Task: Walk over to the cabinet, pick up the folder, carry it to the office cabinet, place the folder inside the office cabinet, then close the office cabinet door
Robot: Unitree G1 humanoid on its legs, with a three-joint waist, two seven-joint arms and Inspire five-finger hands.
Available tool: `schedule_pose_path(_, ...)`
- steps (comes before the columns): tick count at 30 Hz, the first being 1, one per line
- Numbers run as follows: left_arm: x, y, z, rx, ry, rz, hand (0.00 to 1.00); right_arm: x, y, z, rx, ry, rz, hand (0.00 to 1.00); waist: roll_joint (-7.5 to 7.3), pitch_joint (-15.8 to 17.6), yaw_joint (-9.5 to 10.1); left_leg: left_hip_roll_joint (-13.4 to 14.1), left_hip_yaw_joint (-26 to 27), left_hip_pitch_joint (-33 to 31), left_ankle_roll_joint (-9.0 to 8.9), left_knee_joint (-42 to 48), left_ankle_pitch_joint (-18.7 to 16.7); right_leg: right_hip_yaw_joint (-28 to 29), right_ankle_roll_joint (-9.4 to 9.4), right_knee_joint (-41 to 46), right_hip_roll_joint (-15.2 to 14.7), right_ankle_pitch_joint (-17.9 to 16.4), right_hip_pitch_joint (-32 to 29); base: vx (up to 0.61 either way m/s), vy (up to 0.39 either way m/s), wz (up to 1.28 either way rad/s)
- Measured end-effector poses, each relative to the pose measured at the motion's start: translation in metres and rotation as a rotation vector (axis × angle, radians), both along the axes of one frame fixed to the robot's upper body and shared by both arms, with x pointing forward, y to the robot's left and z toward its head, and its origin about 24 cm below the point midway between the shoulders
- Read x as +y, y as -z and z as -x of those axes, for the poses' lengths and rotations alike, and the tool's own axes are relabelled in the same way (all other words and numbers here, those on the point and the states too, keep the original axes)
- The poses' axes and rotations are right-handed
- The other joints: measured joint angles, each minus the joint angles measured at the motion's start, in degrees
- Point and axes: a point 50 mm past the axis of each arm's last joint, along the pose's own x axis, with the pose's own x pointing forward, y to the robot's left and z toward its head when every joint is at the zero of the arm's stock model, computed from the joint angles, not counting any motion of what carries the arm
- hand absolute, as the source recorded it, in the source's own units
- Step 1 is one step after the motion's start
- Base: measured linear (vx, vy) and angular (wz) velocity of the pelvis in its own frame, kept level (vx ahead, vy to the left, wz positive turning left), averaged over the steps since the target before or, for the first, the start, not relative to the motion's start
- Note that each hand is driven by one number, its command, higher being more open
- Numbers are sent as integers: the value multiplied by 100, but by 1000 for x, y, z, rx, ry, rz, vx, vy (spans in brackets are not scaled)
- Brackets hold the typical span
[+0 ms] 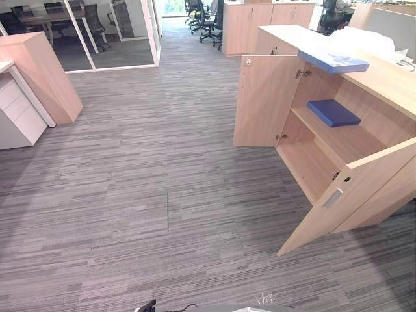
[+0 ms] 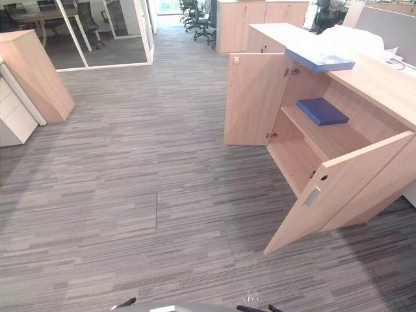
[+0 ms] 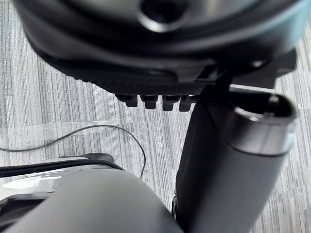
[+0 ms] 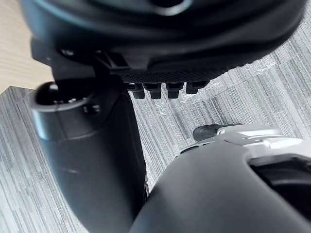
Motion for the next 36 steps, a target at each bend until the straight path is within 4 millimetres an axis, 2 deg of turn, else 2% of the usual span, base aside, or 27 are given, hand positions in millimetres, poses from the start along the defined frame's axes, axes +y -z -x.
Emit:
schedule_pose_path(2, -1, 0, -2, -5, -2, 10, 100, 1, 0, -2, 1, -1, -3, 100, -2, 45, -1, 8, -1, 12, -42, -42, 26, -34, 103, -106, 12, 34, 51, 0, 0, 0)
schedule_pose_path(7, -1, 0, -3, -6, -13, 19, 100, 1, 0, -3, 1, -1, -5, 100, 0, 85, -4, 22, 1, 21, -60, -61, 39, -72, 182, -124, 23, 33, 63, -5, -5, 1)
schedule_pose_path(15, -1, 0, -2, -9, -12, 20, 100, 1, 0, -4, 0, -1, -5, 100, -2, 102, -1, 24, -7, 84, -81, -228, 154, -89, 184, -124, 28, 40, 55, -23, -3, 1)
schedule_pose_path(22, 0, 0, 1, -18, -27, 20, 100, 1, 0, -4, -6, 17, -7, 100, -29, 192, 2, 24, -21, 90, 52, -349, 245, -121, 67, -195, 46, 116, 39, -50, -7, 2)
schedule_pose_path(36, 3, 0, 4, -29, -103, 22, 100, 5, 1, -1, -18, 97, -25, 100, -100, 237, 5, 45, 32, 100, 25, -405, 229, -111, 51, -267, 72, 127, 53, 1, 1, -1)
